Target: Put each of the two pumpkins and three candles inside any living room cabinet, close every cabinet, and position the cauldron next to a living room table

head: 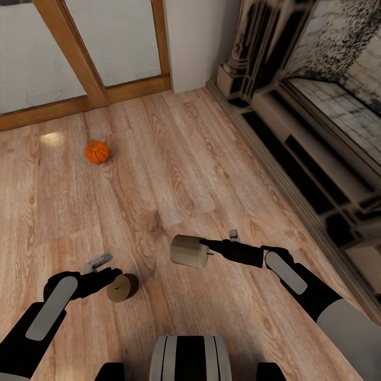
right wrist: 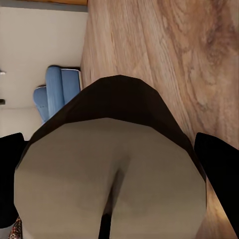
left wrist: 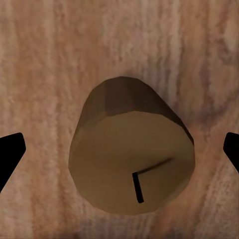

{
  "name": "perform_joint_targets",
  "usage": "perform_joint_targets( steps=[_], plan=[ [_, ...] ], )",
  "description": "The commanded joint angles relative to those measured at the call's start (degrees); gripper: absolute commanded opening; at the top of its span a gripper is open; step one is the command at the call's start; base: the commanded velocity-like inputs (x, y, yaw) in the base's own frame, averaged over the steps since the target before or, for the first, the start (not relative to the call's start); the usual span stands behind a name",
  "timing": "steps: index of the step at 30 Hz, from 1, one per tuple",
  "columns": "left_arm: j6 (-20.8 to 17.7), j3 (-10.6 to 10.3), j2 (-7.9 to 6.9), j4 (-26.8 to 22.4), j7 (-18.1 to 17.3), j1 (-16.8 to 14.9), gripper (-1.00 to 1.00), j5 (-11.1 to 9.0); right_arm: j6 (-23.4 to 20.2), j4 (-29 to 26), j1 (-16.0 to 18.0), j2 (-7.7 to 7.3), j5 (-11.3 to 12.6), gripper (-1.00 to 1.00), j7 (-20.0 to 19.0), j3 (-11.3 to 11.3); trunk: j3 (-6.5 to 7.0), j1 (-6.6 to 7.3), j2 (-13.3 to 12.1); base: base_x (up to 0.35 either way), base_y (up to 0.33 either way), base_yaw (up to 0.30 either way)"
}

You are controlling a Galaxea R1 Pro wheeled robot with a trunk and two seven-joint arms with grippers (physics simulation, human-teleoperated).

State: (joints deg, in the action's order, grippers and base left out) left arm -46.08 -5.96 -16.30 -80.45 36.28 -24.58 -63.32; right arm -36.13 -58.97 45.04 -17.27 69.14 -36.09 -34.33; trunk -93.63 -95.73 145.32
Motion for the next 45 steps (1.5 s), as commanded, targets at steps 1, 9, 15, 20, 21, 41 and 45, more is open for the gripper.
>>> perform_joint_targets(
  steps=[1, 9, 15, 20, 21, 41, 45],
  plan=[
    [0.02, -0.1, -0.05, -0.06, 0.59, -0.03, 1.0, -0.58, -0.24, 0.0, 0.05, -0.05, 0.47, -1.0, 0.0, -0.12, -0.03, 0.01, 0.02, 0.0, 0.0, 0.0],
    [0.09, -0.1, -0.01, -0.06, 0.62, -0.03, 1.0, -0.51, -0.26, 0.0, 0.05, -0.05, 0.47, -1.0, -0.03, -0.12, -0.03, 0.01, 0.02, 0.0, 0.0, 0.0],
    [0.13, -0.1, 0.13, 0.16, 0.6, -0.03, 1.0, -0.06, -0.26, 0.0, 0.05, -0.05, 0.47, -1.0, -0.04, -0.15, -0.7, -0.07, 0.06, 0.0, 0.0, 0.0],
    [0.19, -0.1, 0.25, 0.2, 0.6, -0.03, 1.0, 1.22, -0.26, 0.0, 0.05, -0.05, 0.47, -1.0, -0.04, -0.16, -0.7, -0.07, 0.06, 0.0, 0.0, 0.0],
    [0.19, -0.1, 0.28, 0.2, 0.59, -0.03, 1.0, 1.42, -0.26, 0.0, 0.05, -0.05, 0.47, -1.0, -0.04, -0.15, -0.7, -0.07, 0.06, 0.0, 0.0, 0.0],
    [0.55, -0.89, 2.22, 0.29, 0.54, -0.03, 1.0, 1.66, -0.26, 0.0, 0.05, -0.05, 0.47, -1.0, -0.12, -0.12, -0.7, -0.07, 0.06, 0.0, 0.0, 0.0],
    [0.59, -0.89, 2.23, 0.29, 0.54, -0.03, 1.0, 1.82, -0.25, 0.0, 0.05, -0.05, 0.47, -1.0, -0.05, -0.12, -1.36, -0.15, 0.1, 0.0, 0.0, 0.0]
  ],
)
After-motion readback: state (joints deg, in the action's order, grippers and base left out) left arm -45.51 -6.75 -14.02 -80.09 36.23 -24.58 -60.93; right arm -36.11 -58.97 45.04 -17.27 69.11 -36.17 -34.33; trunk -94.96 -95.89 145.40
